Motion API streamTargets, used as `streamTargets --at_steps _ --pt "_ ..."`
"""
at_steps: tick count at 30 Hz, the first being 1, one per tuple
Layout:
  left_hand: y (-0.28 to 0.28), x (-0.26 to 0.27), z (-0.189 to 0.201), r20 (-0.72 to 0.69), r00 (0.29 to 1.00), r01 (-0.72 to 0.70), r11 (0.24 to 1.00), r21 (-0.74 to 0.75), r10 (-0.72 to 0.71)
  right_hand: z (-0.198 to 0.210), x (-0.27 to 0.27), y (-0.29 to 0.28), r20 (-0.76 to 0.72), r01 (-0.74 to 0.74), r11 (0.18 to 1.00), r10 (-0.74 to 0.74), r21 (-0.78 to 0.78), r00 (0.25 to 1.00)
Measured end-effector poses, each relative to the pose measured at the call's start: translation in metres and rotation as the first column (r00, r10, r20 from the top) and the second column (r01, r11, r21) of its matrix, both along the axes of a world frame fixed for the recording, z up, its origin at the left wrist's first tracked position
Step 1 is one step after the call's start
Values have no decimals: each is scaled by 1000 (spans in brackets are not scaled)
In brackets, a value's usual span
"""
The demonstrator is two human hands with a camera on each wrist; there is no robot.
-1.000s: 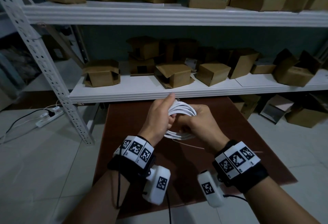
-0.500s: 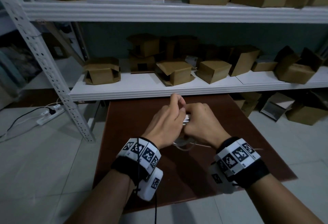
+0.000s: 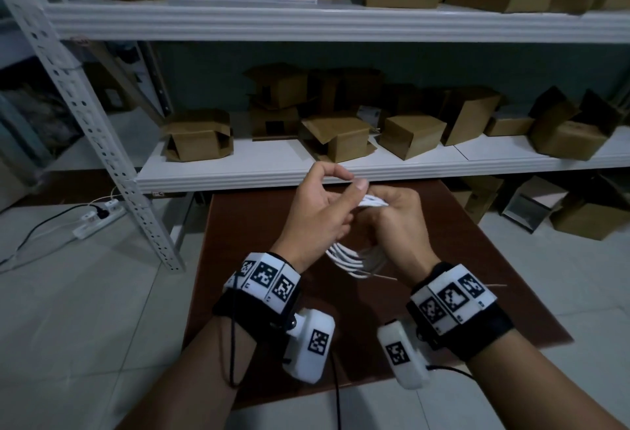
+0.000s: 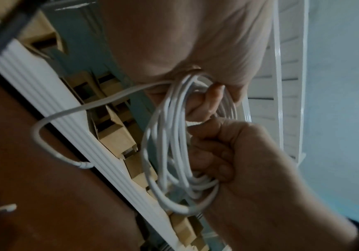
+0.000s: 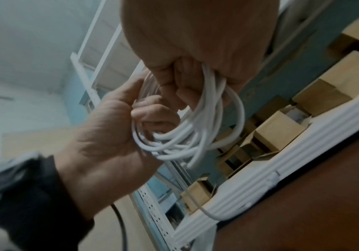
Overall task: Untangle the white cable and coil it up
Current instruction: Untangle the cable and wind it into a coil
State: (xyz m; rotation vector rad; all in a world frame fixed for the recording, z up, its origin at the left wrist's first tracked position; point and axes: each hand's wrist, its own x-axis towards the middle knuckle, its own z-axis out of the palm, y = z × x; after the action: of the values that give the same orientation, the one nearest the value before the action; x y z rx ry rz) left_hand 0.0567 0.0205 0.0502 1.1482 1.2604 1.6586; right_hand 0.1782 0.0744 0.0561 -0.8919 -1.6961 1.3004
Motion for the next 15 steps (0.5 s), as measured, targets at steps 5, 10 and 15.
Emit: streamTargets --at_steps 5,10,15 --pt "-1 2 3 187 982 -14 999 41 6 5 -1 5 -236 44 946 -125 -320 964" --pt "-3 5 5 324 946 -25 1000 5 22 7 -5 -3 -228 0 963 -63 -270 972" --pt "1 -8 1 92 991 -99 994 54 94 14 -2 -5 -77 -116 990 110 -80 991"
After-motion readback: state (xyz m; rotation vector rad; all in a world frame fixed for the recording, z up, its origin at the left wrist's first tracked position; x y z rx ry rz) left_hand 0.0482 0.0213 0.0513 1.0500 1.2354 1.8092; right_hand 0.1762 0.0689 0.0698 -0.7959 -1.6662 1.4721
